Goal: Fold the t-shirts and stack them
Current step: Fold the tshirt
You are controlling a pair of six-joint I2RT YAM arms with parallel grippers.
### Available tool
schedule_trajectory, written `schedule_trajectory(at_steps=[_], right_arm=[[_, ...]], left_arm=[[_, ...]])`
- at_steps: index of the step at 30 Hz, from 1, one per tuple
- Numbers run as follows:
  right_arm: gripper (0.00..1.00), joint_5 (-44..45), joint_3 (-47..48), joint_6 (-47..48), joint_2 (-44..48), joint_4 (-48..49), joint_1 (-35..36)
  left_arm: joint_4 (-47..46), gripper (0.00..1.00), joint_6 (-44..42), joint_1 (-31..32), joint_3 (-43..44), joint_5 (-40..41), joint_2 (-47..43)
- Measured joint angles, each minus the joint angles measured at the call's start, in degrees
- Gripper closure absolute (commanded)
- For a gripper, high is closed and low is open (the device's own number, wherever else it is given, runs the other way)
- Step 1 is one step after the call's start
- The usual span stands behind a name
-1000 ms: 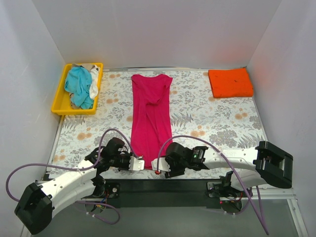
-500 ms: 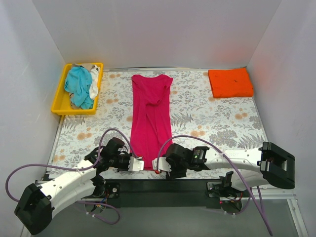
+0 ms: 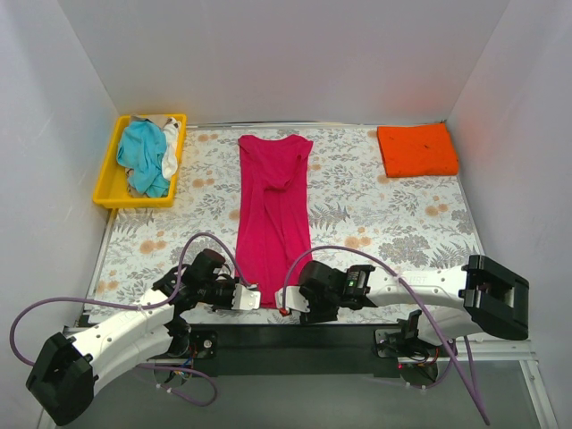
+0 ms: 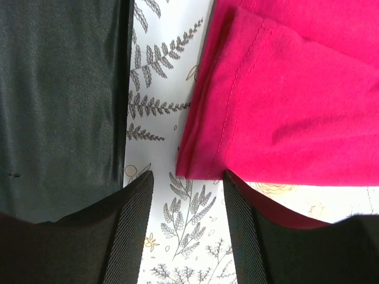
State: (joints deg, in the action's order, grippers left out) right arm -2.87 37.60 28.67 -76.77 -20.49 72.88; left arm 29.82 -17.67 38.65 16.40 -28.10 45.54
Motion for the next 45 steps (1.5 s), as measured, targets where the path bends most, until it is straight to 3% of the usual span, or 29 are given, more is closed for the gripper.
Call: schedule_trajectory(at_steps=[23,30,35,36,37,40,45], right_arm=[[0.50,0.90,0.00,0.07,2.78,1.40,0.00],[0.52,-0.13,-0.22,0.04,-0.72,4.63,0.00],[0.69,-1.40,-0.20,0.28,-2.32,7.54,0.00],[0.74,-1.70,-0.17,0.26,-2.56,8.15,0.00],[0.85,-1.97,-0.17,0.37,-2.93,8.59,0.00],[0.99,-2.27,0.04,0.94,-3.85,9.92,0.00],[0.99,-2.75,0.04,1.57,-3.48,9.55,0.00]], left_arm=[[-0.09,0.95,-0.50,0.00,0.20,-0.24,0.85],[-0.28,0.95,-0.50,0.00,0.28,-0.39,1.22],[-0.33,0.95,-0.50,0.00,0.28,-0.50,1.27],[-0.35,0.95,-0.55,0.00,0.28,-0.52,1.27],[-0.33,0.96,-0.55,0.00,0.28,-0.55,1.29],[-0.33,1.00,-0.66,0.00,0.28,-0.63,1.29],[2.14,1.00,-2.34,0.00,1.03,-1.64,1.09]])
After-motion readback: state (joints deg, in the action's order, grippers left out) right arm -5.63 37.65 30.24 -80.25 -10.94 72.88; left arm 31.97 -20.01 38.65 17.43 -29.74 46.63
